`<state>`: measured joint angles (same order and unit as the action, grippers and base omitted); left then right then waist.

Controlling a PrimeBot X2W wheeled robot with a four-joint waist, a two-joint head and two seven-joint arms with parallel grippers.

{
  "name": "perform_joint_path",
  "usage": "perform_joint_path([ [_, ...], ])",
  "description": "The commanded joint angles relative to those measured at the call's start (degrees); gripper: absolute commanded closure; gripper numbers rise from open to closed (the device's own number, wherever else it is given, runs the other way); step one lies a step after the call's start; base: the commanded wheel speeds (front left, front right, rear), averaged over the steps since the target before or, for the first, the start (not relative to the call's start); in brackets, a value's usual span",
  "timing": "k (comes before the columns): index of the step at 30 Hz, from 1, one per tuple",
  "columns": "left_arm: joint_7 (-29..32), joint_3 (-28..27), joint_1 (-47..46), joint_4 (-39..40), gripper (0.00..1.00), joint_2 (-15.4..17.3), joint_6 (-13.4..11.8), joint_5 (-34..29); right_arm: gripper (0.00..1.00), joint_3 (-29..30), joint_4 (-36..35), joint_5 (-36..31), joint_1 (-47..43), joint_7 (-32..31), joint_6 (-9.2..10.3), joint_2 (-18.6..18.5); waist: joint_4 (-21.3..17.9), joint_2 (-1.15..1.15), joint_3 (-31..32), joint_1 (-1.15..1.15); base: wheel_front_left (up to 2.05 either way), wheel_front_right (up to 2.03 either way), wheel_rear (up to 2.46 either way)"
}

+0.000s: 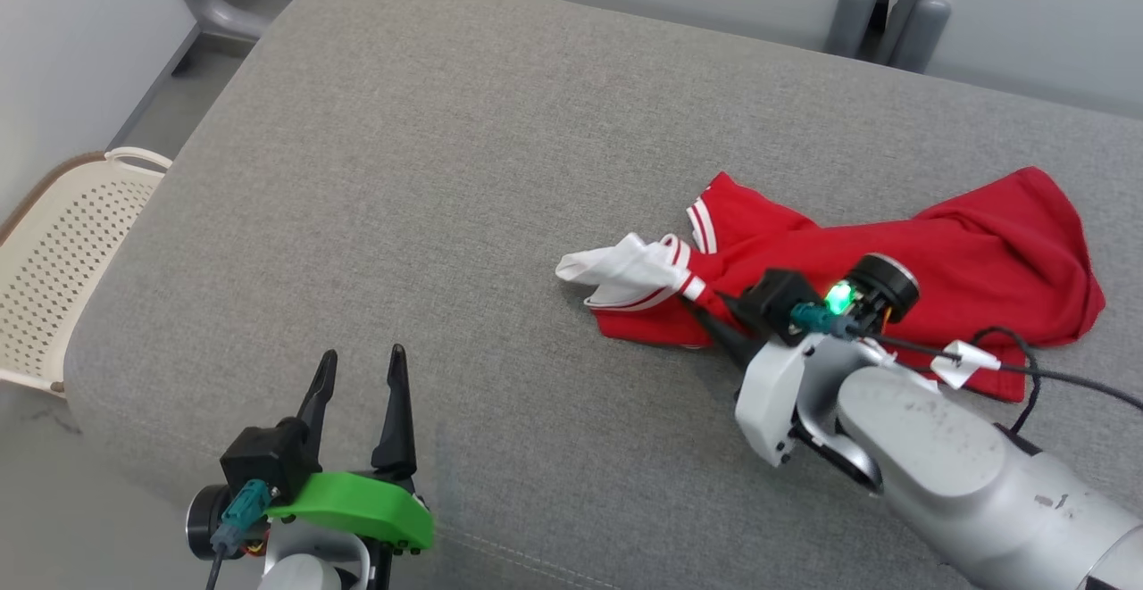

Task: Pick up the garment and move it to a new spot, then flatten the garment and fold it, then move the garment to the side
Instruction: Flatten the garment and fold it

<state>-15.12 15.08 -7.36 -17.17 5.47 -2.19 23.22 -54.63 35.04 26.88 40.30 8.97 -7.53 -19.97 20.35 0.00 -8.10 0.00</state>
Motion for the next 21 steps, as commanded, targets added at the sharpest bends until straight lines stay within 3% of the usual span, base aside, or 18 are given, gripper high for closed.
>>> perform_joint_path([
  [1, 0.1, 0.1, 0.7, 0.1, 0.00, 0.4, -0.2, 0.2, 1.00, -1.2, -0.3, -1.4, -1.3, 1.1, 0.09, 0.6, -0.8, 0.00, 0.6, 0.00, 0.00, 0.00, 0.00],
  [5, 0.2, 0.2, 0.7, 0.6, 0.00, 0.5, -0.4, 0.2, 1.00, -3.5, 0.9, -4.8, -3.5, 2.8, 0.09, 3.3, -1.5, 0.00, 0.4, 0.00, 0.00, 0.00, 0.00],
  [6, 0.2, 0.3, 0.6, 0.7, 0.00, 0.5, -0.4, 0.2, 0.88, -3.9, 1.7, -5.7, -3.9, 3.0, 0.09, 3.7, -1.6, 0.00, 0.2, 0.00, 0.00, 0.00, 0.00],
  [7, 0.2, 0.3, 0.5, 0.9, 0.00, 0.5, -0.4, 0.3, 0.64, -3.7, 2.5, -6.2, -4.3, 3.6, 0.09, 4.5, -1.8, 0.00, 0.1, 0.00, 0.00, 0.00, 0.00],
  [8, 0.2, 0.3, 0.4, 0.9, 0.00, 0.5, -0.5, 0.3, 0.26, -3.4, 3.1, -6.3, -4.7, 3.9, 0.09, 5.2, -1.9, 0.00, -0.1, 0.00, 0.00, 0.00, 0.00],
  [9, 0.2, 0.3, 0.3, 1.0, 0.00, 0.6, -0.6, 0.4, 0.00, -3.2, 3.8, -6.6, -5.1, 4.4, 0.09, 6.0, -2.0, 0.00, -0.2, 0.00, 0.00, 0.00, 0.00],
  [16, 0.2, 0.1, 0.7, 0.9, 0.00, 0.8, -0.9, 0.8, 0.00, 0.5, 4.5, -6.4, -6.8, 6.0, 0.09, 7.6, -4.3, 0.00, 0.4, 0.00, 0.00, 0.00, 0.00],
  [21, 0.2, 0.6, 0.6, 0.8, 0.00, 1.0, -0.8, 0.5, 0.00, 8.7, 0.9, -4.7, -9.6, 6.2, 0.09, 7.5, -6.4, 0.00, 2.0, 0.00, 0.00, 0.00, 0.00],
])
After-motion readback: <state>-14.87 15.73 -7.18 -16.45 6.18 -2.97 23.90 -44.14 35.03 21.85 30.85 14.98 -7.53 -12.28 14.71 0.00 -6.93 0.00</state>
